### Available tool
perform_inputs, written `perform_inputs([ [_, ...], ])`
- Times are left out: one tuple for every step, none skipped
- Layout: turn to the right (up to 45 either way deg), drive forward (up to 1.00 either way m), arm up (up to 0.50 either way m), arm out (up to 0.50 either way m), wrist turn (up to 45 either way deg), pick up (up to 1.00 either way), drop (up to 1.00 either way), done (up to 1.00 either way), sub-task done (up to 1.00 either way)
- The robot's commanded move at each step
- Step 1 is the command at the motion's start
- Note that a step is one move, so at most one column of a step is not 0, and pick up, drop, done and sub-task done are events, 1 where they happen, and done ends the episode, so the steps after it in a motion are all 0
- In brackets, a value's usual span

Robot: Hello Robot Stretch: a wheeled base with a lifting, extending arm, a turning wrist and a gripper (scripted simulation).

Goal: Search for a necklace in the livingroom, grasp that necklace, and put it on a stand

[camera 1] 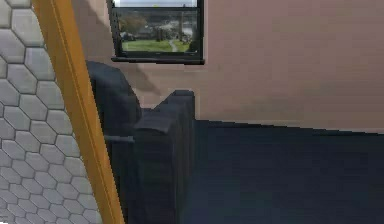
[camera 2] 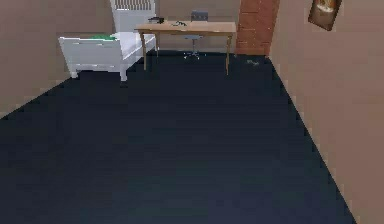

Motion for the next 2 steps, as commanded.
perform_inputs([
  [0.0, 0.25, 0.00, 0.00, 0.0, 0.00, 0.00, 0.00, 0.00],
  [-45.0, 0.00, 0.00, 0.00, 0.0, 0.00, 0.00, 0.00, 0.00],
])
